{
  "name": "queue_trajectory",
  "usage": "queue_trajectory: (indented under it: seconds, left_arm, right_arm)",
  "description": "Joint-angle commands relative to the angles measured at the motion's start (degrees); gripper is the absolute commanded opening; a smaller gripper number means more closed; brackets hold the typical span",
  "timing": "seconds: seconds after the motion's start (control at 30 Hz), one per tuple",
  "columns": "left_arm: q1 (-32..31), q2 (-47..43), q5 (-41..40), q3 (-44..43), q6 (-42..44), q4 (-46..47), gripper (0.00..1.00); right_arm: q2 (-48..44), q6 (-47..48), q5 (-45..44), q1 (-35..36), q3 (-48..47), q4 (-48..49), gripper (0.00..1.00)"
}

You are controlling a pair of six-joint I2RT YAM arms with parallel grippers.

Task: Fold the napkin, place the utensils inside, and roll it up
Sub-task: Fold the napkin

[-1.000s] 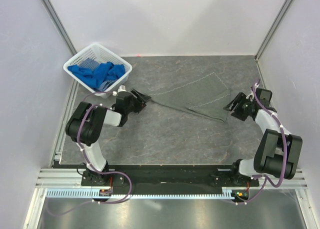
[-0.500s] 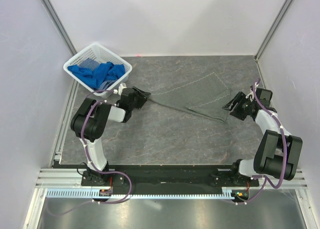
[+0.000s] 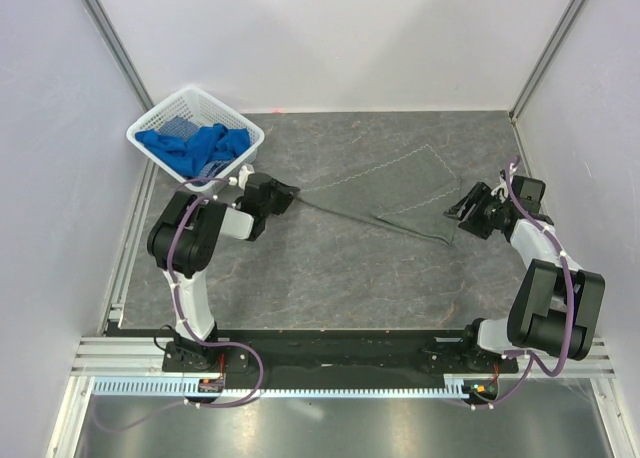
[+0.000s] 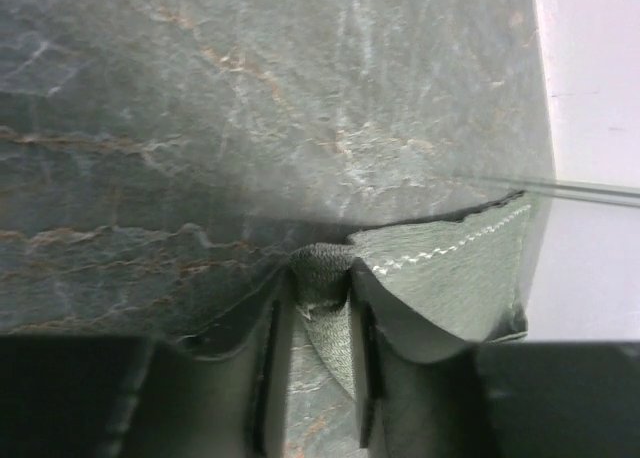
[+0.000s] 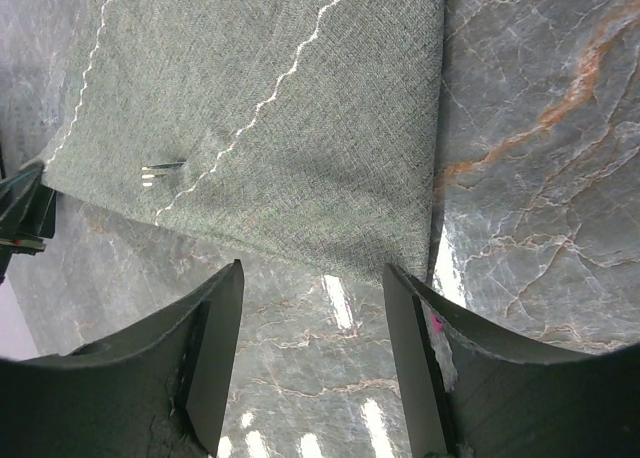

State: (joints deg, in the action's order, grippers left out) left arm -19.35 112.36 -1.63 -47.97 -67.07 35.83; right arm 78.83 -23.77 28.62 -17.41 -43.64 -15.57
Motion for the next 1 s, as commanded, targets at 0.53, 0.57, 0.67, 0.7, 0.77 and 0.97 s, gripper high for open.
queue_trajectory:
  seconds: [0.53,0.57,0.67,0.7,0.77,0.97]
  left_arm:
    - [0.54,-8.02,-0.83,12.79,10.82,8.1,0.02]
    - [0.89,-8.81,-0.57,13.94,10.99,8.81,0.02]
    - [1.51,-12.33,-1.09,18.34,11.61,9.95,0.02]
    - [1.6,-13.99,-1.36,19.39,11.87,10.04,0.02]
    - [2.04,-15.49,-1.36,22.2,12.22,10.39,0.02]
    - [3.09,-18.49,-1.27,26.96,11.61,12.33,0.02]
  right_arm:
    - [4.93,-1.27,-5.77,20.21,-4.96,6.86,0.59]
    - [6.32,-1.89,-5.68,21.35,-5.4,8.87,0.56]
    - [9.57,-2.86,-6.47,25.75,-7.77,10.91,0.48]
    - [10.55,-3.04,-6.65,27.85,-8.39,11.09,0.46]
    - [13.09,-3.39,-6.74,29.79,-9.97,11.79,0.42]
    - [17.58,-4.62,-8.14,36.12,-11.29,13.73,0.33]
